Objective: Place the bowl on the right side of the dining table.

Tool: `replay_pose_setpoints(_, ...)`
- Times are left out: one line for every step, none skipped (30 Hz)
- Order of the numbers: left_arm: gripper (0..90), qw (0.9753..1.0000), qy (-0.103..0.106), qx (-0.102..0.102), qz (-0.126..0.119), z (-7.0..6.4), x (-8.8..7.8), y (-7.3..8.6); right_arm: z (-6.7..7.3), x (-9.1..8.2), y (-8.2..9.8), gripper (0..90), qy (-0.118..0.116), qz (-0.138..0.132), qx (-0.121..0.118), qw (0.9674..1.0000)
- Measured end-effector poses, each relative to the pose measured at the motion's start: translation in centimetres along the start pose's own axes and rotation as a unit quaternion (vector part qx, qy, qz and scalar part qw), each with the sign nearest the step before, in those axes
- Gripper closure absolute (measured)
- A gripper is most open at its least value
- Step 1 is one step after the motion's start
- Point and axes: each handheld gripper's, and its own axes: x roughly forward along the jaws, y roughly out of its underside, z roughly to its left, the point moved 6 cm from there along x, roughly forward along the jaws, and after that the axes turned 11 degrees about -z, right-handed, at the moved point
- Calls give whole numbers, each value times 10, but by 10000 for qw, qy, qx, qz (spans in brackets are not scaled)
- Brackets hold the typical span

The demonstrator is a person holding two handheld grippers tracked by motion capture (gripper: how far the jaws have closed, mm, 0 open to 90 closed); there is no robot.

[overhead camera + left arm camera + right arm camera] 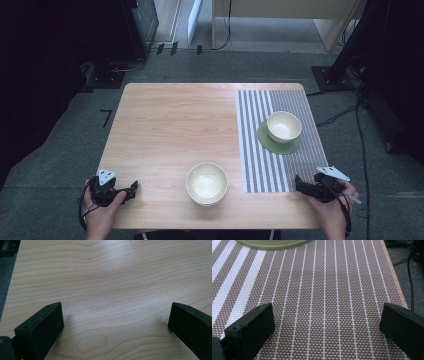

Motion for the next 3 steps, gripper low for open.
replay_pose_setpoints(0, 10000, 0, -2, 0, 0, 0, 0, 0, 0, 0, 0, -2, -2, 2, 10000)
replay_pose_setpoints(0, 10000, 0, 0, 0, 0, 0, 0, 0, 0, 0, 0, -11, -6, 9, 10000)
replay_pose_setpoints(0, 10000, 1, -1, 1, 0, 0, 0, 0, 0, 0, 0, -26, -17, 35, 10000)
